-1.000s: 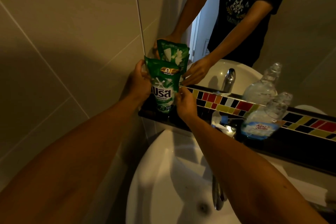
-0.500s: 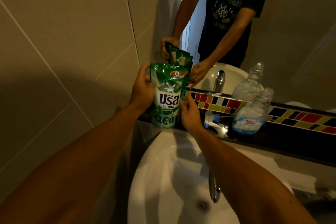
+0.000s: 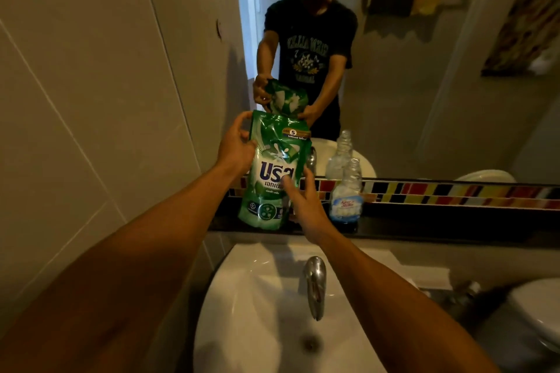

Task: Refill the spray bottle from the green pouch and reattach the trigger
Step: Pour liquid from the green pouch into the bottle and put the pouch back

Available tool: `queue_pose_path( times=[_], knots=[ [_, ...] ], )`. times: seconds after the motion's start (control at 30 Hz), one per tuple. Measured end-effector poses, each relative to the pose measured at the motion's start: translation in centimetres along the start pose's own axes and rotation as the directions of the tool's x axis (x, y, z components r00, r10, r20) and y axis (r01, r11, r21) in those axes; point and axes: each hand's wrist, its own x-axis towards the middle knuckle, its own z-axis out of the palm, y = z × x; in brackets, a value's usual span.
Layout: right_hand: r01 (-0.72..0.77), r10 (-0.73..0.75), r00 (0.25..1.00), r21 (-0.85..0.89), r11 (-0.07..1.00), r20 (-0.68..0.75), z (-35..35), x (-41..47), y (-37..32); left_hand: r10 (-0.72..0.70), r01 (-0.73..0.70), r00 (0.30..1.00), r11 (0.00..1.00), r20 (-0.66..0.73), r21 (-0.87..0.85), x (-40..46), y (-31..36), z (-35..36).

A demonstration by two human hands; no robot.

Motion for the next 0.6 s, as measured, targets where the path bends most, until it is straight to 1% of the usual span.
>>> queue_pose_path(
  times=[0.2,0.37,0.6],
  knots=[
    [0.072,-0.072,0.997,0.004,0.997,-0.021,-4.0,-2.3,-0.9,0.013,-0.014,0.999,0.999,0.046,0.029,-1.5,2.2,3.2],
    [0.039,-0.039,0.999,0.006,0.999,0.003,-7.6,-3.7,-0.5,-0.015,0.004,0.994,0.995,0.105,0.099,-2.8,2.0,6.3],
    [-0.056,0.055,0.998,0.021,0.998,0.044,-11.2,-3.9,0.1,-0.115,0.099,0.987,0.986,0.113,0.136,-2.8,1.6,9.8]
  ],
)
